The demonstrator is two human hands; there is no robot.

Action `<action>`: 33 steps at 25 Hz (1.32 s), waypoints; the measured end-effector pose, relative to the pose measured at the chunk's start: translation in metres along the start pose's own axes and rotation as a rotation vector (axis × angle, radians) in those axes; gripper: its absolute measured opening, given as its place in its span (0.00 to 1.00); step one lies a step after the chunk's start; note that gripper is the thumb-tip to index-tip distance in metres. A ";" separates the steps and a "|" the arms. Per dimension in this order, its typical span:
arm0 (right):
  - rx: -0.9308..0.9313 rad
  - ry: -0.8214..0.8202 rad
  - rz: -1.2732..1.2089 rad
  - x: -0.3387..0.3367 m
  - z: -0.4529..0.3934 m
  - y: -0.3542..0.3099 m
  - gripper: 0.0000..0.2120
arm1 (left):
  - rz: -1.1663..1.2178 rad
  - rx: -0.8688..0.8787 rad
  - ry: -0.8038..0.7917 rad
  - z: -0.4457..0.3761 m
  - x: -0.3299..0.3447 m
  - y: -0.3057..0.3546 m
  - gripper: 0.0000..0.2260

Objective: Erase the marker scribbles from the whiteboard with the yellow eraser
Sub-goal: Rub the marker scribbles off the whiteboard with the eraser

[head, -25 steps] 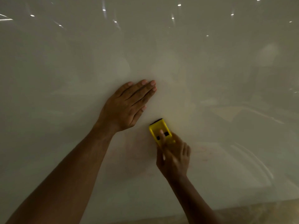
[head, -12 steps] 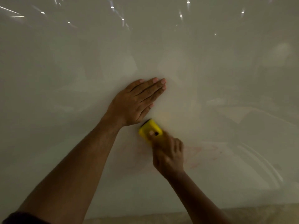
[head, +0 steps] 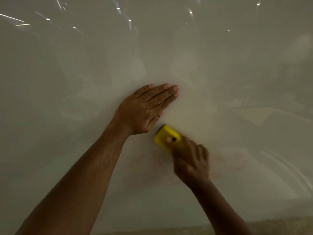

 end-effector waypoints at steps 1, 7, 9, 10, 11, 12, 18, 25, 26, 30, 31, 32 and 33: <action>0.210 0.035 -0.031 -0.001 -0.006 0.006 0.21 | -0.006 -0.002 0.001 0.003 -0.001 -0.002 0.26; -0.293 -0.034 -0.033 0.015 0.013 -0.033 0.23 | -0.069 -0.051 -0.024 0.036 -0.009 -0.022 0.26; -0.007 0.027 -0.045 0.014 -0.001 -0.028 0.24 | -0.086 -0.078 -0.015 0.047 -0.012 -0.028 0.26; 0.149 0.038 -0.095 0.014 -0.005 -0.032 0.21 | -0.096 -0.113 -0.009 0.051 -0.013 -0.031 0.26; 0.169 0.014 -0.115 0.015 -0.002 -0.044 0.19 | -0.104 -0.153 -0.002 0.054 -0.015 -0.034 0.26; 0.055 0.001 -0.118 0.015 0.004 -0.060 0.20 | -0.108 -0.186 0.004 0.057 -0.016 -0.036 0.26; 0.132 -0.024 -0.140 0.024 -0.007 -0.074 0.23 | -0.101 -0.198 0.016 0.062 -0.017 -0.040 0.26; -0.029 -0.037 -0.178 0.042 -0.012 -0.110 0.28 | -0.124 -0.217 0.026 0.076 -0.017 -0.040 0.26; -0.156 -0.065 -0.192 0.047 -0.007 -0.124 0.28 | -0.127 -0.214 0.022 0.078 -0.018 -0.040 0.26; -0.421 -0.094 -0.256 0.059 -0.004 -0.134 0.22 | -0.152 -0.243 0.020 0.095 -0.018 -0.042 0.26; -0.312 -0.075 -0.269 0.059 -0.009 -0.131 0.24 | -0.167 -0.261 0.032 0.099 -0.018 -0.041 0.26; -0.281 -0.080 -0.277 0.060 -0.008 -0.135 0.24 | -0.176 -0.274 0.041 0.102 -0.018 -0.040 0.26; -0.367 -0.109 -0.271 0.063 0.000 -0.142 0.23 | -0.175 -0.280 0.047 0.102 -0.018 -0.039 0.26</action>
Point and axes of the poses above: each hand's wrist, its own z-axis away from the middle knuckle, its own x-axis out of the palm, y = z × x, the point moved 3 cm from there along -z, towards the middle knuckle, and after that the axes turned 12 degrees about x, right-handed, at the moved point
